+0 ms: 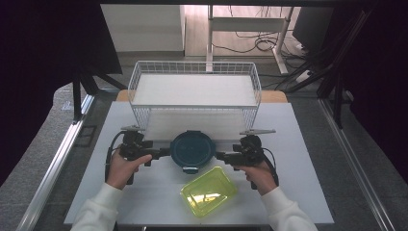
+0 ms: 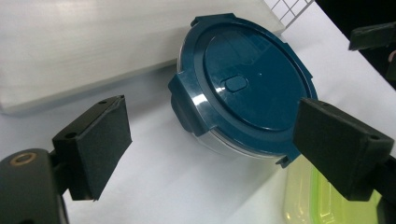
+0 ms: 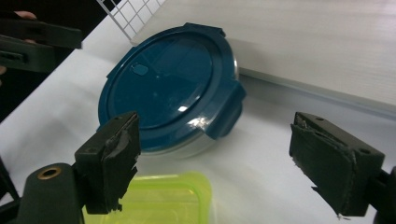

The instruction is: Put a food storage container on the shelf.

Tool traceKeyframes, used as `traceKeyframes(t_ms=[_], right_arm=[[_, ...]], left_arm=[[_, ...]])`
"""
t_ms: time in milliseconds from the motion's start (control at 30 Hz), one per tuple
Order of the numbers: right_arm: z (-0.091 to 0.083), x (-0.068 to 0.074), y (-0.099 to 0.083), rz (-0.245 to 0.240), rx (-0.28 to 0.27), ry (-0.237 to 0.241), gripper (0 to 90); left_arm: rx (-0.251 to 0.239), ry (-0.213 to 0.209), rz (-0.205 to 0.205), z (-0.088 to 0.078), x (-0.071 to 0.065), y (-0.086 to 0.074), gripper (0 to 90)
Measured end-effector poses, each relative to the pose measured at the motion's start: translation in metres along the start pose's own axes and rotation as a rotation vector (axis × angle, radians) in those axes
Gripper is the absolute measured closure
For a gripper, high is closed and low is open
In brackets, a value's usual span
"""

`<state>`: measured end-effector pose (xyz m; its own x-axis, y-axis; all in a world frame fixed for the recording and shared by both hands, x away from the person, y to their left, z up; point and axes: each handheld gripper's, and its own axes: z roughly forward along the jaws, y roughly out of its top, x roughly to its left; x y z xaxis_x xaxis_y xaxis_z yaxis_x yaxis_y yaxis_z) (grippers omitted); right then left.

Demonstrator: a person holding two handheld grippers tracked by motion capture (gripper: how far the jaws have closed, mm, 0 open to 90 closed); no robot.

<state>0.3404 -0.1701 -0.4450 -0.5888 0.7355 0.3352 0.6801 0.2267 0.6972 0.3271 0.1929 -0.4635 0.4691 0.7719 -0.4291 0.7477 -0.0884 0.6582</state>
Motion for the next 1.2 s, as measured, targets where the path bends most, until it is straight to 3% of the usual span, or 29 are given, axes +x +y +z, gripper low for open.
traceKeyframes(t_ms=[233, 433, 500, 833, 1200], right_arm=[[0.022, -0.003, 0.004, 0.028, 0.031, 0.017, 16.4], [0.040, -0.006, 0.005, 0.037, 0.062, 0.047, 16.5], [0.045, -0.009, 0.005, 0.055, 0.063, 0.059, 16.7], [0.056, -0.017, 0.006, 0.106, 0.092, 0.088, 16.7], [0.072, -0.017, 0.009, 0.121, 0.142, 0.124, 16.1]], left_arm=[[0.035, -0.017, -0.032, 0.015, 0.007, 0.003, 11.2], [0.041, -0.063, -0.081, 0.031, 0.009, 0.006, 10.3], [0.049, -0.076, -0.076, 0.035, 0.011, 0.006, 9.3], [0.076, -0.124, -0.124, 0.052, 0.018, 0.006, 7.7], [0.113, -0.206, -0.165, 0.068, 0.022, 0.004, 6.6]])
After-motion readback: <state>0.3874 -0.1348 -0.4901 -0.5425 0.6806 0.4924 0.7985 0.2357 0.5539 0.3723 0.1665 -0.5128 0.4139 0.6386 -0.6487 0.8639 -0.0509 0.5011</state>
